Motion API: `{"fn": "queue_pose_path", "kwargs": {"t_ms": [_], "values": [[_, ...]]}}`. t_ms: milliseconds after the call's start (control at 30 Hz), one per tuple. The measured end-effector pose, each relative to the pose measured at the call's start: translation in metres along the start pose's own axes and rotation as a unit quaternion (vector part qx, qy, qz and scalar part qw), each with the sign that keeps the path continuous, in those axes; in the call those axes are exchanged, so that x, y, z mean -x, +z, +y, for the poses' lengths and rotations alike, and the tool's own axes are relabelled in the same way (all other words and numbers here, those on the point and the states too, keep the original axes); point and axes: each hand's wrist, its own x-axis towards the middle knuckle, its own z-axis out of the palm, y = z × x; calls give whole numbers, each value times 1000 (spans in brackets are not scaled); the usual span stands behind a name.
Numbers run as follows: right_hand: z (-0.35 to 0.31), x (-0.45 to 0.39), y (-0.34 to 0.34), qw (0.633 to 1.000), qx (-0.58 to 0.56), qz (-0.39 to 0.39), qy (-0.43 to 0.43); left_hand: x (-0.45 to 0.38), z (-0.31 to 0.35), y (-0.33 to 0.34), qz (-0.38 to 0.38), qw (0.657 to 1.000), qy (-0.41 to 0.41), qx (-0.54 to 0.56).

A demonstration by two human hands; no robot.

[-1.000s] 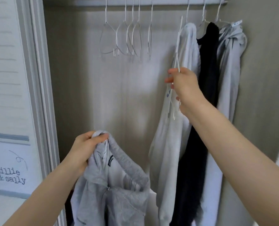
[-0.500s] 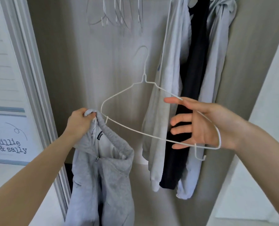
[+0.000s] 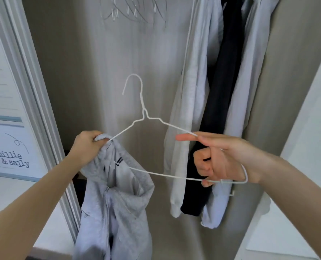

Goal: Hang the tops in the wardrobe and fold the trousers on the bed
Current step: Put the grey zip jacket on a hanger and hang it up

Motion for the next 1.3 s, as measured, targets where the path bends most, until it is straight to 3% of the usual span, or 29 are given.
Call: {"fn": "queue_pose_path", "kwargs": {"t_ms": [233, 367, 467, 567, 633, 700, 733, 800, 933, 1100, 1167, 1233, 1300], "values": [[34, -28, 8, 999, 26, -17, -17, 20, 29, -17, 53, 992, -55, 100], [60, -49, 20, 994, 100, -40, 4, 27, 62, -11, 29, 990, -27, 133], [84, -59, 29, 987, 135, 5, -92, 28, 78, -6, 57, 970, -91, 218], [94, -55, 18, 984, 46, -5, -174, 34, 96, -20, -64, 948, -108, 293], [95, -49, 6, 979, -25, -27, -199, 38, 103, -35, -113, 964, -35, 240], [98, -45, -4, 973, -63, -45, -218, 36, 95, -49, -39, 992, 113, 41], [99, -44, -6, 971, -71, -51, -223, 34, 88, -56, 1, 982, 174, -78], [102, -42, -7, 969, -73, -60, -227, 32, 72, -60, -17, 956, 226, -185], [102, -41, -7, 970, -24, -70, -233, 44, 70, -36, -81, 972, 188, -113], [101, -43, -16, 982, 21, -53, -181, 56, 74, -17, -26, 985, 168, -41], [99, -45, -19, 984, -36, -106, -141, 59, 81, -18, -6, 984, 177, -32], [94, -47, -28, 961, -183, -185, -89, 59, 86, -21, 4, 983, 182, -13], [90, -49, -35, 937, -292, -179, -68, 59, 86, -25, 4, 984, 179, -9]]}}
